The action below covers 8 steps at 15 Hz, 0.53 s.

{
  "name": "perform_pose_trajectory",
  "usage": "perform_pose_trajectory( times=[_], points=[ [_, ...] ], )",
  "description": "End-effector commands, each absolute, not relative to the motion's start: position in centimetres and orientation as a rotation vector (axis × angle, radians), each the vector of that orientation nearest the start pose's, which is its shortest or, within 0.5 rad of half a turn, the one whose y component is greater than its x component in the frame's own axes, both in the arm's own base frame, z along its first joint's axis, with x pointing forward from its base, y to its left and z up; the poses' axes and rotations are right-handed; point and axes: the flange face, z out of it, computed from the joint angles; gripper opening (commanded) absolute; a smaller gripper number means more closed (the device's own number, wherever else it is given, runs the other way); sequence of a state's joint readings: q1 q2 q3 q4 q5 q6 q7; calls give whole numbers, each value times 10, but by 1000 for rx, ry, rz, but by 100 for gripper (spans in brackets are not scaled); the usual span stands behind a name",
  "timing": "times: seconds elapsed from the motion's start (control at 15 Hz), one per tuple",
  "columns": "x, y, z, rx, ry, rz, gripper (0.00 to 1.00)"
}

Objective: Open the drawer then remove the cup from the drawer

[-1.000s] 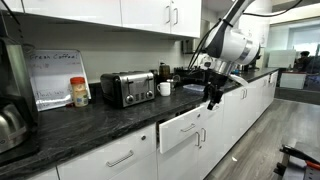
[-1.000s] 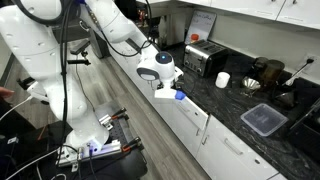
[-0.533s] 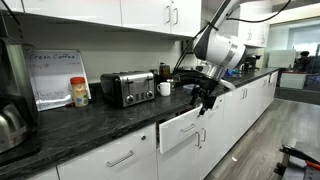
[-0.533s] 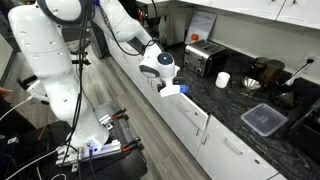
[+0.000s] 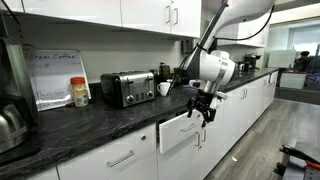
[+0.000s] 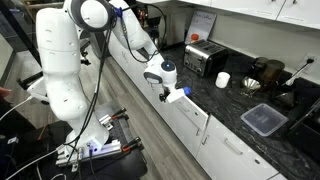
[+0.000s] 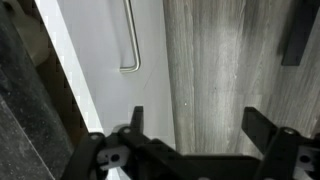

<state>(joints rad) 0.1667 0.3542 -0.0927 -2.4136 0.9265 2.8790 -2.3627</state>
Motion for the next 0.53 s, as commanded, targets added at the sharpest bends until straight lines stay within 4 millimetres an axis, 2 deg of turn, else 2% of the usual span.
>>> perform_pose_trajectory(
  times=[0.0, 0.47],
  points=[
    [502, -16, 166, -2177, -2332, -431, 100],
    [513, -17, 167, -2169, -2430, -445, 100]
  ],
)
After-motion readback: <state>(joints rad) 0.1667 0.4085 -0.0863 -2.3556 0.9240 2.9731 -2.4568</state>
